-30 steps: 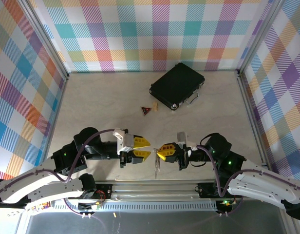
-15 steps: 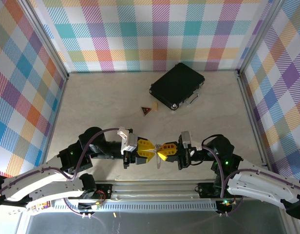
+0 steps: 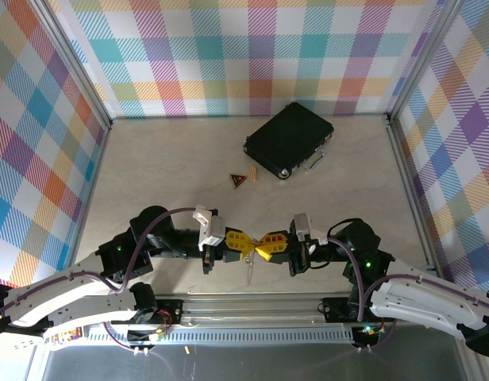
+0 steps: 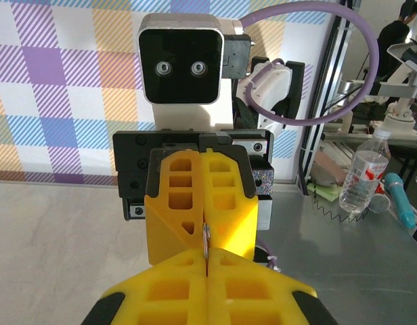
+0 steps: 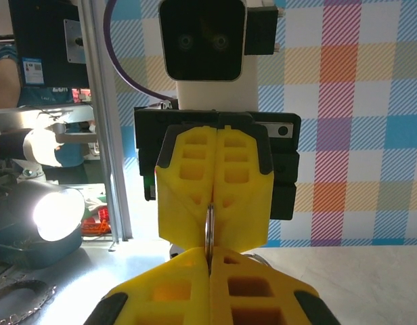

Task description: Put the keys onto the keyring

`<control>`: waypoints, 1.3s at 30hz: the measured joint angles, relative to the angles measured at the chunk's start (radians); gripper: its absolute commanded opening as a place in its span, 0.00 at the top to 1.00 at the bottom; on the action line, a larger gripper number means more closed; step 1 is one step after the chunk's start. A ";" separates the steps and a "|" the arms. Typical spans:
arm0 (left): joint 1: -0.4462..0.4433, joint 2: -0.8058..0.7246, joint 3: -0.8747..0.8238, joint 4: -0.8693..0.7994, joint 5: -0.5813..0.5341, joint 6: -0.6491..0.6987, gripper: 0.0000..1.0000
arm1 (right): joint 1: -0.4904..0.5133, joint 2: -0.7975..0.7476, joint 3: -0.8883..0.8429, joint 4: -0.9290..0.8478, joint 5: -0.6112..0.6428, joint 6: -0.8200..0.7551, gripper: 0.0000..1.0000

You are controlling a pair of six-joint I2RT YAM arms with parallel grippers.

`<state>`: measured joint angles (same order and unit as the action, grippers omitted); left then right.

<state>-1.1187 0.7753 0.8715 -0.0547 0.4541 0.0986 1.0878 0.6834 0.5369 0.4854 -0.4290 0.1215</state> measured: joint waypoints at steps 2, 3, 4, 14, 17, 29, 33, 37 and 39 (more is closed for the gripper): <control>0.000 0.000 0.006 -0.030 -0.011 0.018 1.00 | 0.000 0.000 0.025 -0.073 0.007 -0.020 0.86; 0.000 0.000 0.012 -0.048 -0.019 0.028 1.00 | 0.000 0.000 0.044 -0.120 0.011 -0.032 0.79; 0.000 0.002 0.024 -0.077 -0.031 0.048 1.00 | 0.003 0.002 0.071 -0.179 0.022 -0.051 0.73; 0.000 0.107 0.169 -0.388 -0.123 0.228 1.00 | 0.013 0.014 0.209 -0.557 0.117 -0.240 0.63; 0.000 0.116 0.170 -0.431 -0.135 0.246 1.00 | 0.012 0.040 0.224 -0.612 0.134 -0.274 0.68; 0.000 0.118 0.175 -0.471 -0.142 0.266 1.00 | 0.013 0.068 0.226 -0.660 0.148 -0.317 0.75; 0.000 0.121 0.175 -0.471 -0.142 0.266 1.00 | 0.013 0.068 0.226 -0.660 0.148 -0.317 0.74; 0.000 0.121 0.175 -0.471 -0.146 0.266 1.00 | 0.013 0.073 0.226 -0.656 0.140 -0.317 0.75; 0.000 0.121 0.175 -0.471 -0.151 0.266 1.00 | 0.016 0.082 0.226 -0.647 0.139 -0.317 0.76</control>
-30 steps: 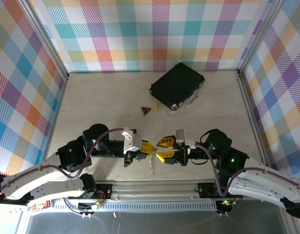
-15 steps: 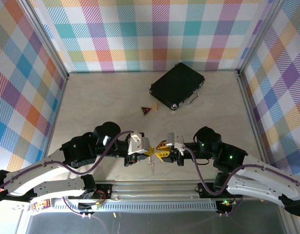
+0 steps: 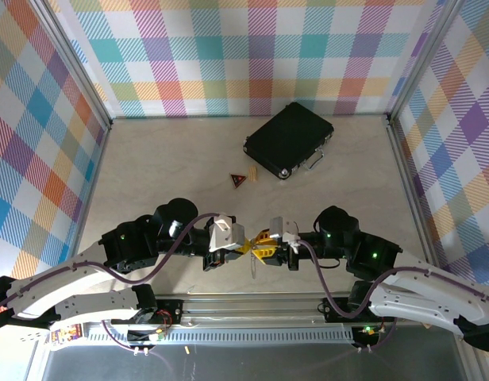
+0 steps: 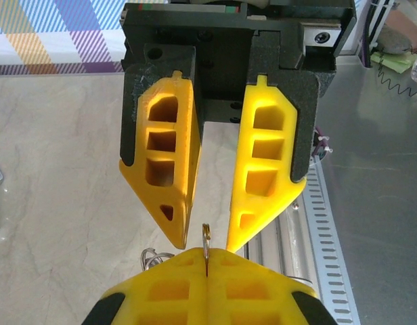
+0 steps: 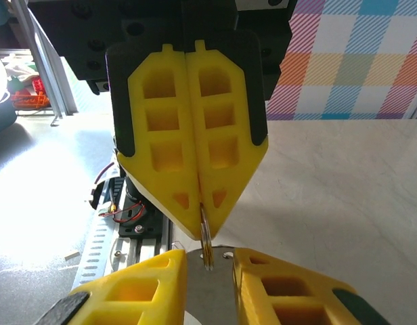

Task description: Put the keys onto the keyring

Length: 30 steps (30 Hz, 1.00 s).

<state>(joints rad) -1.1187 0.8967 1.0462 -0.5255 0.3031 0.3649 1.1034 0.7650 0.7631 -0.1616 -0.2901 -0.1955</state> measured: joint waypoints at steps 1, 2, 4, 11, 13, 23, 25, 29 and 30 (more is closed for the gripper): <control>0.000 0.000 0.000 0.000 -0.001 0.000 1.00 | 0.002 0.005 0.000 0.006 -0.003 0.000 0.76; 0.000 0.000 0.000 0.000 -0.001 0.000 1.00 | 0.004 0.010 0.000 0.010 -0.007 0.000 0.76; 0.000 0.000 0.000 0.000 -0.002 0.000 1.00 | 0.007 0.013 0.000 0.018 -0.014 0.000 0.78; 0.000 -0.005 0.000 0.000 -0.002 0.000 1.00 | 0.009 0.013 0.000 0.029 -0.011 0.000 0.95; 0.000 -0.006 0.000 -0.002 -0.006 0.000 1.00 | 0.009 0.013 0.000 0.027 -0.005 0.000 1.00; 0.000 -0.097 -0.077 0.115 -0.040 -0.043 0.63 | 0.012 -0.051 -0.078 0.126 0.009 0.024 1.00; 0.000 -0.148 -0.120 0.156 -0.048 -0.066 0.64 | 0.011 -0.079 -0.109 0.176 -0.003 0.043 1.00; 0.000 -0.202 -0.170 0.247 -0.032 -0.119 0.64 | 0.013 -0.093 -0.140 0.291 -0.042 0.100 1.00; 0.000 -0.206 -0.174 0.269 -0.024 -0.133 0.64 | 0.013 -0.093 -0.146 0.321 -0.052 0.113 1.00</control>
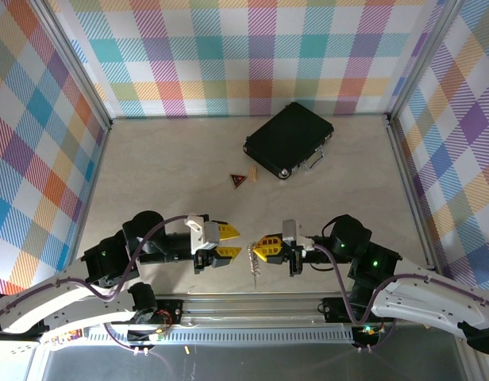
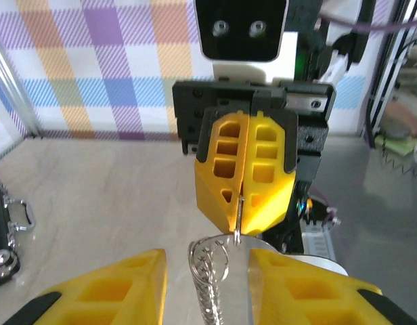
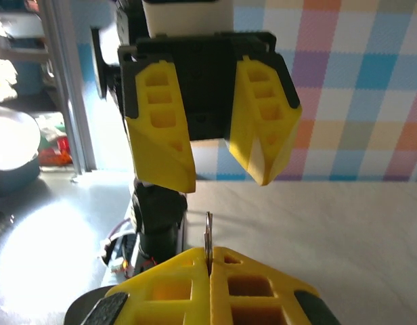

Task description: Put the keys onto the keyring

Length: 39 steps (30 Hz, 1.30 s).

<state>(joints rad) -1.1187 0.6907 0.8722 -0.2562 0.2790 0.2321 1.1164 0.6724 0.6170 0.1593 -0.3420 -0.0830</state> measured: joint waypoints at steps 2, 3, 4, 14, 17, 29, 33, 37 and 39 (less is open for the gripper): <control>0.000 -0.002 -0.002 0.042 0.022 -0.024 0.64 | 0.000 0.003 -0.012 0.062 -0.020 0.027 1.00; 0.000 -0.002 -0.003 0.061 0.031 -0.034 0.65 | 0.000 0.007 -0.014 0.086 -0.031 0.039 1.00; 0.000 -0.004 -0.006 0.084 0.043 -0.045 0.65 | 0.000 0.014 -0.014 0.109 -0.039 0.049 1.00; 0.000 -0.004 -0.008 0.140 0.110 -0.091 0.68 | 0.000 0.060 -0.015 0.235 -0.072 0.102 1.00; 0.000 -0.003 -0.008 0.146 0.119 -0.095 0.71 | 0.000 0.073 -0.015 0.246 -0.079 0.104 1.00; 0.000 0.004 -0.008 0.154 0.125 -0.106 0.75 | 0.000 0.088 -0.015 0.277 -0.095 0.121 1.00; 0.000 0.004 -0.008 0.154 0.125 -0.106 0.77 | 0.000 0.088 -0.015 0.291 -0.099 0.127 1.00; 0.000 0.006 -0.008 0.155 0.125 -0.106 0.77 | 0.000 0.088 -0.015 0.311 -0.105 0.130 1.00; 0.000 0.009 -0.008 0.155 0.125 -0.106 0.78 | 0.000 0.088 -0.015 0.320 -0.108 0.132 1.00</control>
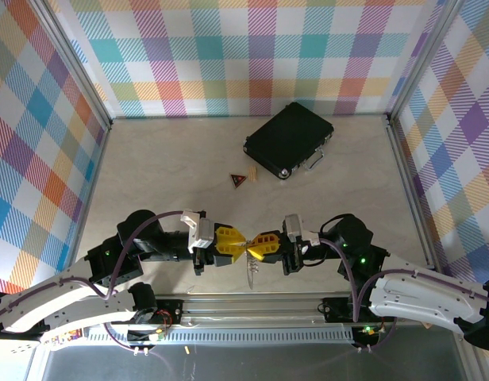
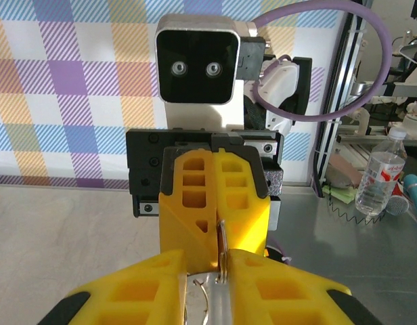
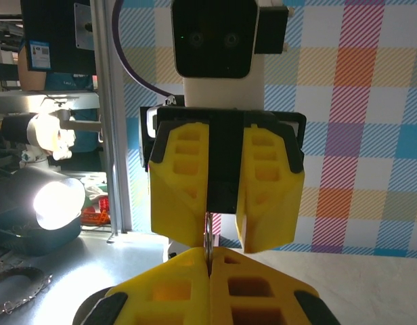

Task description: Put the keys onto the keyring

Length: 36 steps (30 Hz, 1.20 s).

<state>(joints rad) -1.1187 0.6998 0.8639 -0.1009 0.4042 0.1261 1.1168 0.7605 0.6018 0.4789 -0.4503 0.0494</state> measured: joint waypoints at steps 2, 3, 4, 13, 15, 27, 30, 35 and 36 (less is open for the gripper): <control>0.000 0.001 -0.002 0.001 0.002 0.000 0.78 | 0.000 0.000 0.000 0.001 -0.002 0.000 1.00; 0.000 0.001 -0.003 0.002 0.004 0.000 0.79 | 0.000 0.001 0.000 0.002 -0.004 0.000 1.00; 0.000 0.002 -0.004 0.002 0.006 0.000 0.80 | 0.000 0.002 0.000 0.003 -0.005 0.000 1.00; 0.000 0.021 -0.004 0.019 0.031 -0.003 0.89 | 0.000 0.004 0.000 0.009 -0.004 0.007 1.00; 0.000 0.025 -0.004 0.026 0.037 -0.003 0.90 | 0.000 0.003 -0.001 0.013 -0.004 0.007 1.00; 0.000 0.027 -0.004 0.035 0.045 -0.007 1.00 | 0.000 0.003 -0.002 0.018 -0.004 0.007 1.00; 0.000 0.027 -0.004 0.035 0.043 -0.007 1.00 | 0.000 0.003 -0.002 0.017 -0.002 0.007 1.00; 0.000 0.033 -0.004 0.016 -0.028 -0.006 1.00 | 0.000 -0.018 -0.002 -0.042 0.050 -0.001 0.63; 0.000 0.037 -0.004 0.003 -0.055 -0.006 1.00 | 0.000 -0.026 -0.002 -0.064 0.059 -0.003 0.55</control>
<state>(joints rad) -1.1187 0.7368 0.8600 -0.0978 0.3489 0.1204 1.1164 0.7345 0.5995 0.4152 -0.3916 0.0463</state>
